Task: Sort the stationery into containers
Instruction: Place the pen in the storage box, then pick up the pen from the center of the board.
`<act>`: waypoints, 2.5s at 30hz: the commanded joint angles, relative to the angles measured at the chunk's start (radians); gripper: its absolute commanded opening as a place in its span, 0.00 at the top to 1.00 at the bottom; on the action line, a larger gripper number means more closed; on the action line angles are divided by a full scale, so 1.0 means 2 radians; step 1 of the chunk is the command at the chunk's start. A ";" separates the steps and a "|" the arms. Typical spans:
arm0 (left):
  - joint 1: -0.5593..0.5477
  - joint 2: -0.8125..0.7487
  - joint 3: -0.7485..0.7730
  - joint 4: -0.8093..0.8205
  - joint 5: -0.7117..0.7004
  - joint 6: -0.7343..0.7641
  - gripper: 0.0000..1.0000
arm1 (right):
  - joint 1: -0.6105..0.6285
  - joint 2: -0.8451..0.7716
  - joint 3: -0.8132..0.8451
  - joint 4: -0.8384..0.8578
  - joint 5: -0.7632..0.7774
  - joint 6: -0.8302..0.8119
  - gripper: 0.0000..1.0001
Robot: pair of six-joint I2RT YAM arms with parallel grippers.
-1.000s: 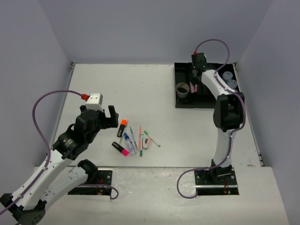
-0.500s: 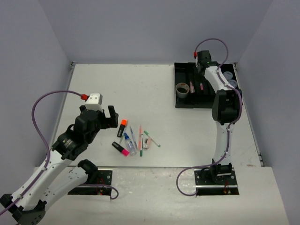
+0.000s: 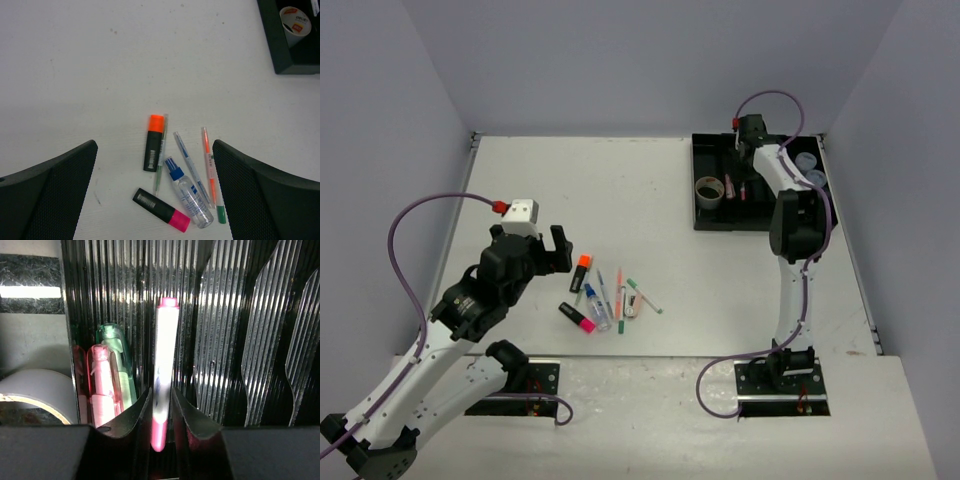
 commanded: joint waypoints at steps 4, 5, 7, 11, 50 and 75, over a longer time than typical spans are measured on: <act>0.001 -0.003 -0.001 0.017 0.002 0.015 0.00 | 0.001 -0.039 0.008 -0.012 -0.006 0.033 0.54; 0.001 -0.002 -0.001 0.017 0.002 0.015 0.00 | 0.001 -0.043 0.011 -0.016 -0.005 0.032 0.53; 0.001 -0.002 -0.001 0.017 0.003 0.015 0.00 | 0.002 -0.060 0.016 -0.035 -0.008 0.032 0.55; 0.002 0.000 -0.001 0.017 0.004 0.015 0.00 | 0.022 -0.142 -0.030 -0.037 -0.023 0.046 0.57; 0.002 0.021 0.001 0.015 -0.001 0.015 0.00 | 0.462 -0.287 -0.459 0.091 0.001 0.245 0.64; 0.002 0.017 0.000 0.016 0.002 0.016 0.00 | 0.284 -0.379 -0.436 0.062 0.060 0.189 0.96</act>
